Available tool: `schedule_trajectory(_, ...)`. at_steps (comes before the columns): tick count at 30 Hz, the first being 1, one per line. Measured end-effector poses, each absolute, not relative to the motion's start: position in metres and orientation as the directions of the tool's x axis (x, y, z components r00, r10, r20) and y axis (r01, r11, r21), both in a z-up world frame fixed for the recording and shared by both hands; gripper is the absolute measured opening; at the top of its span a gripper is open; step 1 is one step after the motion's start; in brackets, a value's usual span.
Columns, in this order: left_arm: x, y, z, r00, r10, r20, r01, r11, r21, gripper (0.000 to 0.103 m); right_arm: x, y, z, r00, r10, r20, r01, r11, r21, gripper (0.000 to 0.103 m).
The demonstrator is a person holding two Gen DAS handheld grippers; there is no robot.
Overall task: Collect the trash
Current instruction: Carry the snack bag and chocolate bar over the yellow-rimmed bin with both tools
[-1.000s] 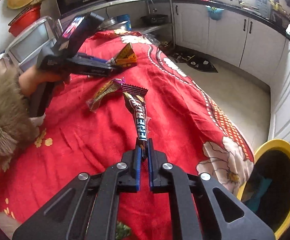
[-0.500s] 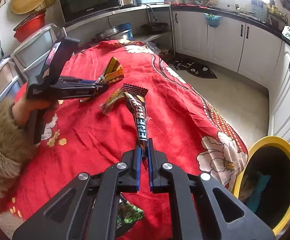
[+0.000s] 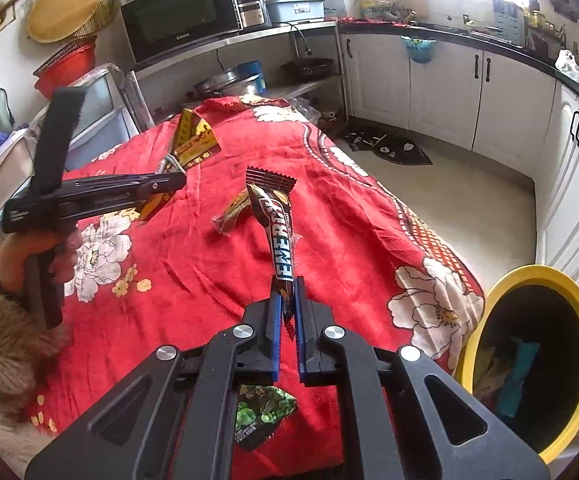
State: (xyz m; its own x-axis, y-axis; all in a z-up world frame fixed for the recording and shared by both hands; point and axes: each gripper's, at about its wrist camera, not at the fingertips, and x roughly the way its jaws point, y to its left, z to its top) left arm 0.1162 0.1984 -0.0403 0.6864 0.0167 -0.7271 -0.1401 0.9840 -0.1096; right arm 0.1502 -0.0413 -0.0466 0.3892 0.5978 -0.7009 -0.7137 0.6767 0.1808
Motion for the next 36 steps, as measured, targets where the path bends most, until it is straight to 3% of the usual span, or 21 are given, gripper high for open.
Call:
schedule_trajectory(9, 0.12, 0.153, -0.013, 0.728, -0.059, -0.683, -0.04, 0.991, -0.128, 0.022, 0.146, -0.066, -0.038, 0.43, 0.594, -0.68, -0.678, 0.71, 0.192, 0.006)
schedule_trajectory(36, 0.169, 0.028, 0.0, 0.738, -0.274, -0.617, 0.189, 0.961, -0.201, 0.022, 0.166, -0.193, -0.026, 0.621, 0.452, -0.64, -0.427, 0.88, 0.206, 0.006)
